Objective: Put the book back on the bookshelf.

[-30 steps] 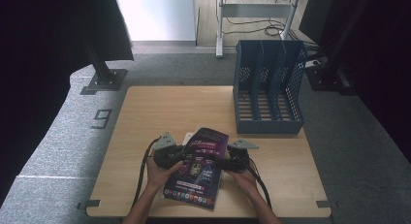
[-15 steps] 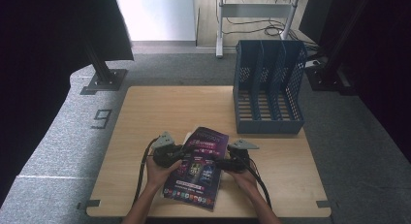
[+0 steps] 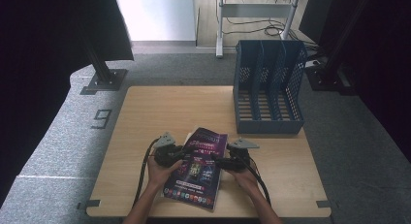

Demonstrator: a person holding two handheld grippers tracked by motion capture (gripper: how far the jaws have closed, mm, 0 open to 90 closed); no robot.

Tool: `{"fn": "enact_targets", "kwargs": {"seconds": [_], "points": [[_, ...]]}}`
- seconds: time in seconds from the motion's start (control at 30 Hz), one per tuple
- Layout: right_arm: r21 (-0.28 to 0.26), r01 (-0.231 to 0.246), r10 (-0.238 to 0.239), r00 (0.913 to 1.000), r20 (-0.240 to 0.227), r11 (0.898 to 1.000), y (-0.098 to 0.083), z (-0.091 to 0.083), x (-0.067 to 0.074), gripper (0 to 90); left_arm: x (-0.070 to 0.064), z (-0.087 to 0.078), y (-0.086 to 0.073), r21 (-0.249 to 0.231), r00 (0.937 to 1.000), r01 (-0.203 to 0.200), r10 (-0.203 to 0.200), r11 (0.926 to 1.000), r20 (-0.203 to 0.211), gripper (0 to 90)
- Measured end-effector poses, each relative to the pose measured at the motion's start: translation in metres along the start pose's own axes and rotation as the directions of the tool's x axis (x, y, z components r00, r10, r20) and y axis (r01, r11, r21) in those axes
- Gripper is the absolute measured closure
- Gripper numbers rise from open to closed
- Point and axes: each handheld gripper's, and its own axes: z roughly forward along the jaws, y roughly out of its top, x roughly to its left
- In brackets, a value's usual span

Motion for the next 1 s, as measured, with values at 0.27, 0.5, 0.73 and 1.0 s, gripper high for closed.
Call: {"fn": "enact_targets", "kwargs": {"seconds": [0.27,0.5,0.73,1.0], "points": [[0.016,-0.007,0.008,0.9998,-0.020,1.000,0.006,0.011,-0.009,24.8,-0.001,0.002,-0.001,-0.006,0.9999,-0.002,0.002,1.0000,0.014,84.3],[0.025,-0.012,0.013,0.9993,-0.034,1.000,0.010,0.019,-0.018,32.0,-0.002,0.002,0.000,-0.010,0.9999,0.008,-0.008,0.9999,0.007,84.3],[0.018,-0.023,0.024,0.9992,-0.032,1.000,0.010,0.016,-0.022,41.3,-0.002,0.002,0.000,-0.012,0.9999,0.009,-0.008,0.9999,0.011,84.3],[0.016,-0.028,0.028,0.9984,-0.049,0.999,0.011,0.013,-0.022,44.0,-0.003,0.002,0.000,-0.011,0.9999,0.006,-0.006,0.9999,0.011,84.3]]}}
